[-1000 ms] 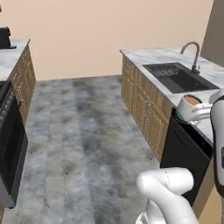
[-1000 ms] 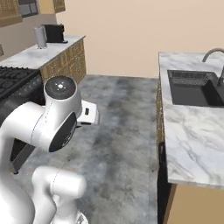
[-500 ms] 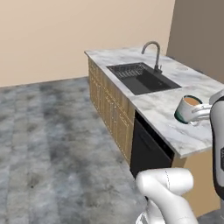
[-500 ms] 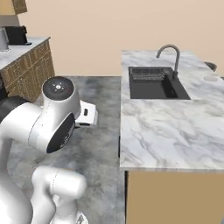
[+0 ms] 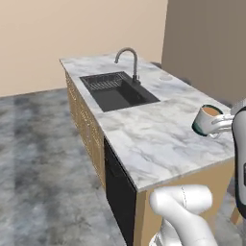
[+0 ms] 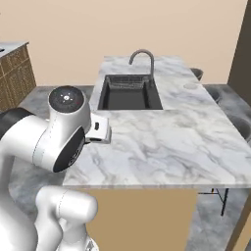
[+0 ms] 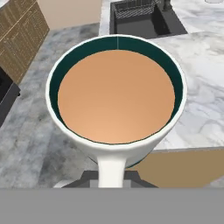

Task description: Pick the cup of tea, navigate to the dining table, and place it on the saucer.

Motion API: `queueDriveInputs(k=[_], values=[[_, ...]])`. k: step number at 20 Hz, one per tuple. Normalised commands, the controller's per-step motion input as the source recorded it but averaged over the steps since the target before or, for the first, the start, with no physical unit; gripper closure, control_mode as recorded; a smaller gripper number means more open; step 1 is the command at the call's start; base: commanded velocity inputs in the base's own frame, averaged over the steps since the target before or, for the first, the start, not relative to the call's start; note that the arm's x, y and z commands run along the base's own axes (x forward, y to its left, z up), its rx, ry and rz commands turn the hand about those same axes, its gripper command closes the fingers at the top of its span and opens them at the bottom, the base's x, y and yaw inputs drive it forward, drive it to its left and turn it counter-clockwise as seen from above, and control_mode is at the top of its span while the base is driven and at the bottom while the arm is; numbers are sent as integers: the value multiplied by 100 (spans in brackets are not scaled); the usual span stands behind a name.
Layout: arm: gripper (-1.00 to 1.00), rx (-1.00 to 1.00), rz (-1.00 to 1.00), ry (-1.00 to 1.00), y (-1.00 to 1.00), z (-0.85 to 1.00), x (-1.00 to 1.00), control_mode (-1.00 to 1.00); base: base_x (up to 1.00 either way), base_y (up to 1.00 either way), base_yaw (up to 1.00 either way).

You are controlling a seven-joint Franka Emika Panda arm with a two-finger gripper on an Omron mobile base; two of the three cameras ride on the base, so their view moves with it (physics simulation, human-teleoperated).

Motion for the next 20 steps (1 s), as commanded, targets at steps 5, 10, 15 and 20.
queueDriveInputs(k=[5,10,15,20], values=[[100,0,0,0,0,0,0,100,5,-96,-7],[100,0,0,0,0,0,0,100,8,-94,-5],[100,0,0,0,0,0,0,100,11,-91,-4],[100,0,0,0,0,0,0,100,11,-88,-2]])
